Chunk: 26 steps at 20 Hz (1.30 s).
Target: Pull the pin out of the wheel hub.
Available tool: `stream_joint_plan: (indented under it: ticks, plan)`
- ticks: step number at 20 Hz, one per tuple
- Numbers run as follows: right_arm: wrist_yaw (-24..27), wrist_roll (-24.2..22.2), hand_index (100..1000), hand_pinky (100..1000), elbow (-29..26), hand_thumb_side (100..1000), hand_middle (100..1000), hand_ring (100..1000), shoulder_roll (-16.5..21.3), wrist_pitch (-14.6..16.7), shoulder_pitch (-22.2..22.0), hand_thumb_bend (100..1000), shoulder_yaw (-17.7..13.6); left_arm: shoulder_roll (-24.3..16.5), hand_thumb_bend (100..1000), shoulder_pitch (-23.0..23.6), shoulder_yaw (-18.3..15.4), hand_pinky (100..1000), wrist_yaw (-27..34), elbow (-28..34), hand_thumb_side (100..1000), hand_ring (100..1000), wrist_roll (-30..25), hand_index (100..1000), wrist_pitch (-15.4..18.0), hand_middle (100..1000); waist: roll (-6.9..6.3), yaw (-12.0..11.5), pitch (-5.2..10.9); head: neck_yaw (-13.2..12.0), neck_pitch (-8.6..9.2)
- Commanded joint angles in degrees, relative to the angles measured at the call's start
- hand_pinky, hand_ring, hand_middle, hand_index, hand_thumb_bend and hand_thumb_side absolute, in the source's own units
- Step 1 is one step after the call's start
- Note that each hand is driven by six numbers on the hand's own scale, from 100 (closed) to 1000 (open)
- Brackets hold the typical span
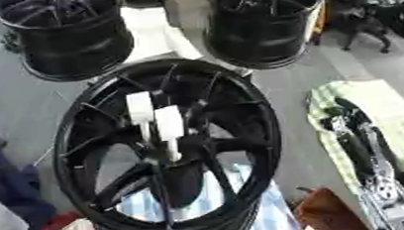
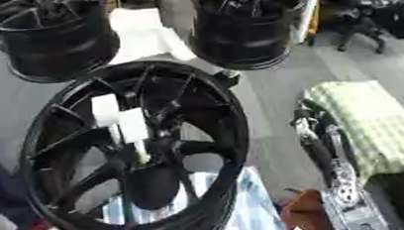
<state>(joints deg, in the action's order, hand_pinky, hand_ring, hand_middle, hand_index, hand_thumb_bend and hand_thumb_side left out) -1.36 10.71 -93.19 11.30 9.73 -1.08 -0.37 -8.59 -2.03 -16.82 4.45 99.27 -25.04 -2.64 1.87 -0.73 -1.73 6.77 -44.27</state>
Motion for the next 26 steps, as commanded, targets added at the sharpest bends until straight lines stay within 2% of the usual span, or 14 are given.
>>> stream_joint_plan:
  ticks: [1, 10, 13, 20, 25, 26]
  plan:
    - [-0.26, -0.08, 894, 758, -1.36, 647, 719, 697, 0.55, 0.09, 0.38, 117, -0.39, -0.56, 100, -0.71, -0.05, 734, 0.20, 1.32, 917, 1000, 0.08, 928, 0.06, 766, -0.15, 0.05, 0.47, 0.21, 0.15]
    - [-0.30, -0.02, 894, 758, -1.32, 647, 719, 697, 0.49, 0.08, 0.34, 118, -0.45, -0.55, 100, -0.69, -0.10, 733, 0.20, 1.35, 917, 1000, 0.12, 928, 0.03, 766, -0.15, 0.06, 0.50, 0.22, 0.15]
    - [-0.31, -0.04, 895, 758, -1.29, 648, 720, 697, 0.49, 0.09, 0.39, 117, -0.41, -1.72, 100, -0.96, 0.02, 733, 0.45, 1.54, 903, 1000, 0.17, 928, 0.35, 766, -0.19, 0.20, 0.54, 0.31, 0.15]
    - [-0.48, 0.01, 895, 757, -1.28, 651, 720, 697, 1.08, 0.04, 0.26, 115, -0.47, -11.22, 100, -4.39, 2.14, 734, 1.66, 3.52, 808, 1000, 0.62, 929, 4.83, 768, -0.80, 0.57, 0.72, 0.51, 0.15]
    - [-0.72, -0.09, 895, 757, -1.20, 651, 720, 697, 1.68, 0.01, 0.20, 116, -0.37, -18.61, 100, -9.79, 7.39, 739, 0.86, 4.80, 754, 1000, -1.04, 933, 9.30, 773, -1.69, 0.83, 0.94, 0.53, 0.15]
    - [-0.78, -0.15, 895, 757, -1.18, 651, 720, 697, 1.86, 0.01, 0.18, 116, -0.31, -20.10, 100, -11.12, 8.80, 740, 0.25, 4.97, 721, 1000, -1.79, 933, 10.22, 774, -1.92, 0.93, 0.99, 0.50, 0.15]
